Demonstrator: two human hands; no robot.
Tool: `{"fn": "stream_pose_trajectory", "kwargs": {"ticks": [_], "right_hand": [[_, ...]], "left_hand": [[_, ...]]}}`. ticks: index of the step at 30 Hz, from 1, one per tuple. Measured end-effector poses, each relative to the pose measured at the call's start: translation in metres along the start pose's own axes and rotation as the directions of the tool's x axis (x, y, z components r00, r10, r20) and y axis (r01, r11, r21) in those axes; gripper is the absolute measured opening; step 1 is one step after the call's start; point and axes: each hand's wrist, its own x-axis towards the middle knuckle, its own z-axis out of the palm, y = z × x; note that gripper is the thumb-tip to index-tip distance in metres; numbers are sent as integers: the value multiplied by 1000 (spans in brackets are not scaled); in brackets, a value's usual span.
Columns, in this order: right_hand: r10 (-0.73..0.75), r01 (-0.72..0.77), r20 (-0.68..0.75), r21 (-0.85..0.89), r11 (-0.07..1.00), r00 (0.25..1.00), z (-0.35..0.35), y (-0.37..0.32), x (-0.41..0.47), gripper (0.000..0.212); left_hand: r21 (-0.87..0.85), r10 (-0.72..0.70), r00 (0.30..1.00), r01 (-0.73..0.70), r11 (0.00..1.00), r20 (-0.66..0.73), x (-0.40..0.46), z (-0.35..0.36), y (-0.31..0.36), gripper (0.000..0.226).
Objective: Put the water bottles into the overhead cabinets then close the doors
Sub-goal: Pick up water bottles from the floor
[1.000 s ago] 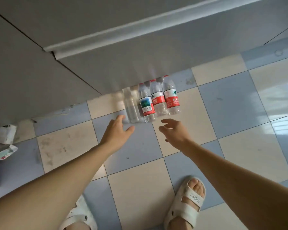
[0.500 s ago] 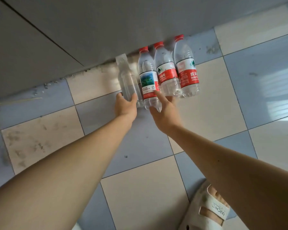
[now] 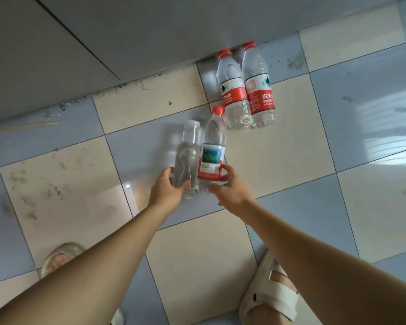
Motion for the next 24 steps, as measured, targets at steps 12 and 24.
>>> {"fn": "stream_pose_trajectory", "kwargs": {"ticks": [12,24], "right_hand": [[-32,20,-133,-88,996,991,-16,-29,46,64],[-90,113,-269,72,991,959,-3,-27,38,60]], "left_hand": [[18,91,994,-90,996,-60,20,9,32,67],[19,220,967,-219,975,-128,26,-15,32,39]]}}
